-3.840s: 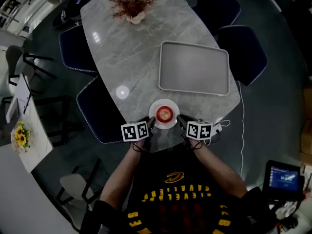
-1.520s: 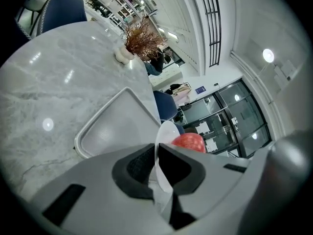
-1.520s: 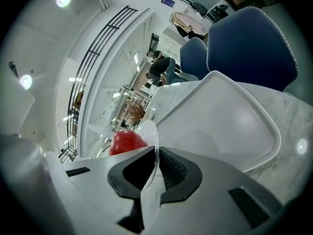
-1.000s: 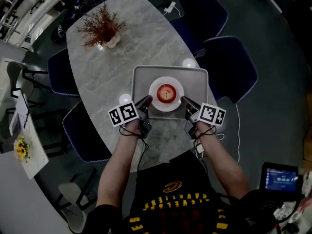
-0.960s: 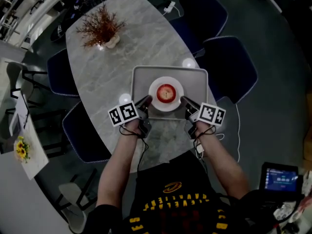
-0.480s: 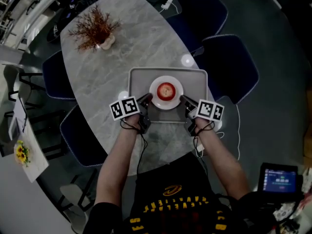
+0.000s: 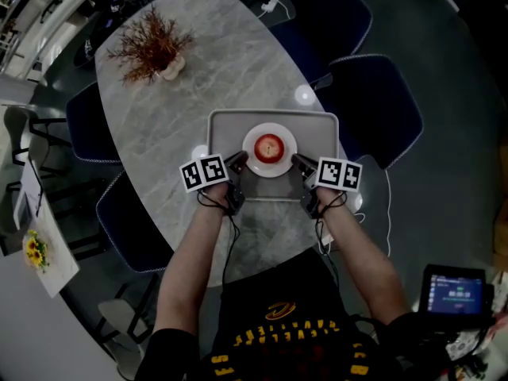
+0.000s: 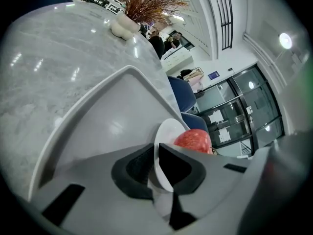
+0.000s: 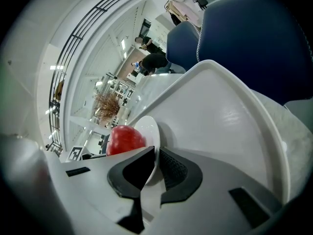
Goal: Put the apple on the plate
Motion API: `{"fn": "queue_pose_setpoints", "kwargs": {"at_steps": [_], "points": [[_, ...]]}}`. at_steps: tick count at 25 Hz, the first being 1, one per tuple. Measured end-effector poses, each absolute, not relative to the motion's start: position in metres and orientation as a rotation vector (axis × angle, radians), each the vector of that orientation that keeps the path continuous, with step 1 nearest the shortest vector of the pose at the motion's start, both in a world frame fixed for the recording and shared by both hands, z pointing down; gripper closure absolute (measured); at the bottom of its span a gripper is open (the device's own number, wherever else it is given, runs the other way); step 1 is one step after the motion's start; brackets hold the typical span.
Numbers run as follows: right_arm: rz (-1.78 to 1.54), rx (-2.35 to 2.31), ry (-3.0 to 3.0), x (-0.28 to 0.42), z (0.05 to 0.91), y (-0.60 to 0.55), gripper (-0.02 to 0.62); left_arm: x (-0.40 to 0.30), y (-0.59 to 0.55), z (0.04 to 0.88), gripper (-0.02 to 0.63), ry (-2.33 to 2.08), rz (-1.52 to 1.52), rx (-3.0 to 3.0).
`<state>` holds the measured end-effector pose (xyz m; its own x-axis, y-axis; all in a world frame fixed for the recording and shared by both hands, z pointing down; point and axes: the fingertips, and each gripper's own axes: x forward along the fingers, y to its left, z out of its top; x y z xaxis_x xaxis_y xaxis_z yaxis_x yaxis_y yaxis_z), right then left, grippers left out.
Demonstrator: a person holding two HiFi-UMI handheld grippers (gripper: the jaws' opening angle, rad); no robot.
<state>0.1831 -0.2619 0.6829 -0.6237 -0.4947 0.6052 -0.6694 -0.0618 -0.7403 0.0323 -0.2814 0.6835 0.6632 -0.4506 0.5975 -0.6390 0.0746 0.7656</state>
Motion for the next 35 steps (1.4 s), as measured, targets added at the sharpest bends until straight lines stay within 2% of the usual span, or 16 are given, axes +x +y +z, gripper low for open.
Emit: {"fn": "queue_pose_setpoints", "kwargs": {"at_steps": [15, 24, 30, 35], "points": [[1.673, 1.257, -1.999, 0.18, 0.685, -0.26, 0.558, 0.032, -0.284, 0.682, 0.577, -0.967, 0.271, 1.587], [1.335, 1.208, -2.021, 0.18, 0.684, -0.258, 0.549, 0.019, -0.282, 0.676, 0.552, -1.126, 0.538, 1.748], [1.188, 1.222, -2.062, 0.193, 0.671, -0.257, 0.551, 0.0, -0.275, 0.645, 0.552, -1.245, 0.485, 1.815], [0.94, 1.217, -2.161, 0.19, 0.636, -0.264, 0.551, 0.016, -0.262, 0.599, 0.554, -1.281, 0.461, 1.955]]}}
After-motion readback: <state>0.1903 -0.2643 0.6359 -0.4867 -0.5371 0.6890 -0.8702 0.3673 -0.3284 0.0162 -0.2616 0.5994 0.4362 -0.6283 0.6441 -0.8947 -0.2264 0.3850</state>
